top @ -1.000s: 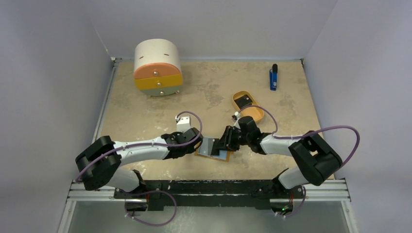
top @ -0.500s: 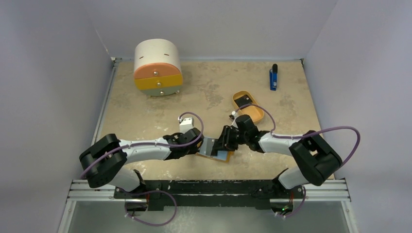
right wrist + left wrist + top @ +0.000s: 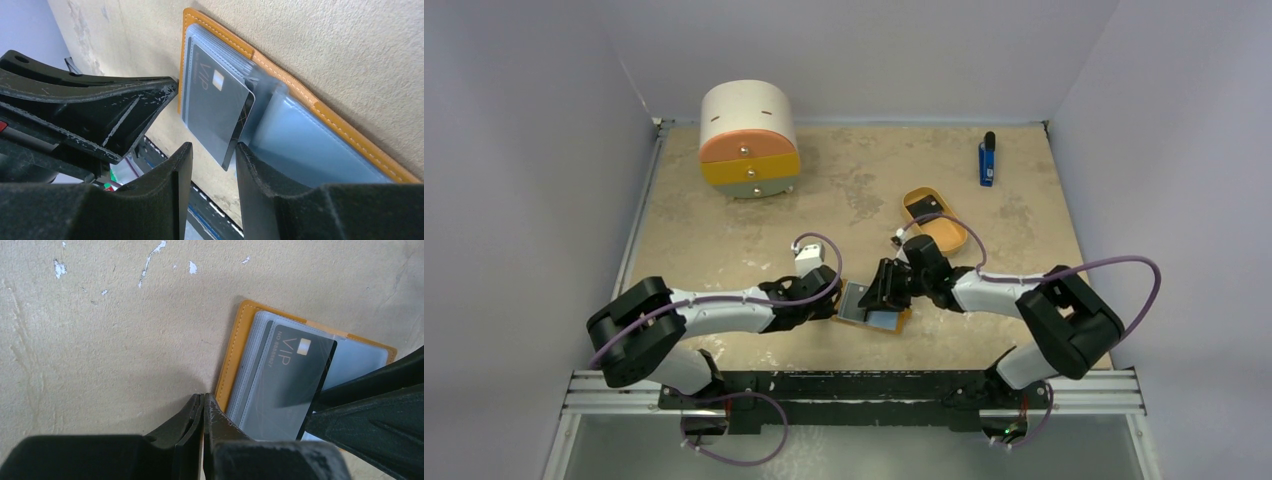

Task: Put the credit cards into the card holder
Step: Insert the credit card into the card holder.

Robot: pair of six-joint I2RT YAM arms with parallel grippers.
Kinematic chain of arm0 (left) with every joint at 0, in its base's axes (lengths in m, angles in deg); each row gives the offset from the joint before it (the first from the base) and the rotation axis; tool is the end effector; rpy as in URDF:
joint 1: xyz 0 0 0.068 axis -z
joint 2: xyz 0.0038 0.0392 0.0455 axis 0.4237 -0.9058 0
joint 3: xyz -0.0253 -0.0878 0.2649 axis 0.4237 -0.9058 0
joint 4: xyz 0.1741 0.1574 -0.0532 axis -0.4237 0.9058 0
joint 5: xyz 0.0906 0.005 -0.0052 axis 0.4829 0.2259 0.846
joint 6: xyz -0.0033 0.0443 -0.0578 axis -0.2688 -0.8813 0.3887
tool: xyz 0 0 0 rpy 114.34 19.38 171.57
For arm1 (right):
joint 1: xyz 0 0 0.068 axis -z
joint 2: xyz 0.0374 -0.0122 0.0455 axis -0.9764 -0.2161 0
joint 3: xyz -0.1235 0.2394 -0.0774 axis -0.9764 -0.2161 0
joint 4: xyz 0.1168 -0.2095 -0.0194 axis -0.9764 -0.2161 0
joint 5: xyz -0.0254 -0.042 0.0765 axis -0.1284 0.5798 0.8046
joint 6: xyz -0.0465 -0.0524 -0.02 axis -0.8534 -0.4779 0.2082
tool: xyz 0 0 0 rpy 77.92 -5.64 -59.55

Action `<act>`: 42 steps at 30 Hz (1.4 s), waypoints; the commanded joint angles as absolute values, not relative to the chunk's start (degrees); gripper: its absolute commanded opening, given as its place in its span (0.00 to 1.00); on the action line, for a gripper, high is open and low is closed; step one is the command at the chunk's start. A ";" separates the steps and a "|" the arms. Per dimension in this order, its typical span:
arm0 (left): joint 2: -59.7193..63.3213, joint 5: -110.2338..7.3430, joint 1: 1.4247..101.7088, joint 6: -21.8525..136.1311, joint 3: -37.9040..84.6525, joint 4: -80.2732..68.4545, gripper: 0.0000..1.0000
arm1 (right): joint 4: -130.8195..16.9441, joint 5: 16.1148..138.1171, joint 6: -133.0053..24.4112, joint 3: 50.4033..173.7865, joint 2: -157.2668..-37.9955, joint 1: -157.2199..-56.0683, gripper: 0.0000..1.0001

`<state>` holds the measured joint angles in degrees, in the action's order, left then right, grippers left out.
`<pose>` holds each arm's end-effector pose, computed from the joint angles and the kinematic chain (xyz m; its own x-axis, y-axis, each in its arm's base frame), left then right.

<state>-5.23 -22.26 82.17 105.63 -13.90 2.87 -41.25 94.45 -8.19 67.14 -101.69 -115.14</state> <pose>0.1569 -0.2025 0.1530 -0.8012 -0.2518 -0.5429 -0.0470 0.9309 -0.3623 0.2022 0.1880 0.1561 -0.9507 0.1805 -0.2523 -0.0886 0.6216 0.7783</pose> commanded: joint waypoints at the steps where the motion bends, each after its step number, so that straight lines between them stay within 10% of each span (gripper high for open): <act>1: -4.48 -24.46 82.98 107.34 -15.17 1.92 0.02 | -41.76 94.04 -7.69 70.31 -102.62 -115.88 0.40; 32: 1.85 -16.48 82.91 107.79 -15.10 8.76 0.03 | -48.27 91.61 -11.90 78.58 -106.54 -117.14 0.42; 42: 8.75 -10.21 82.81 106.00 -8.43 16.87 0.08 | -61.76 84.48 -14.83 79.64 -88.98 -117.04 0.43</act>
<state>2.84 -15.31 83.22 107.49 -12.92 13.63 -52.86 90.62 -11.94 77.89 -99.09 -116.89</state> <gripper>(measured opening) 0.056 0.431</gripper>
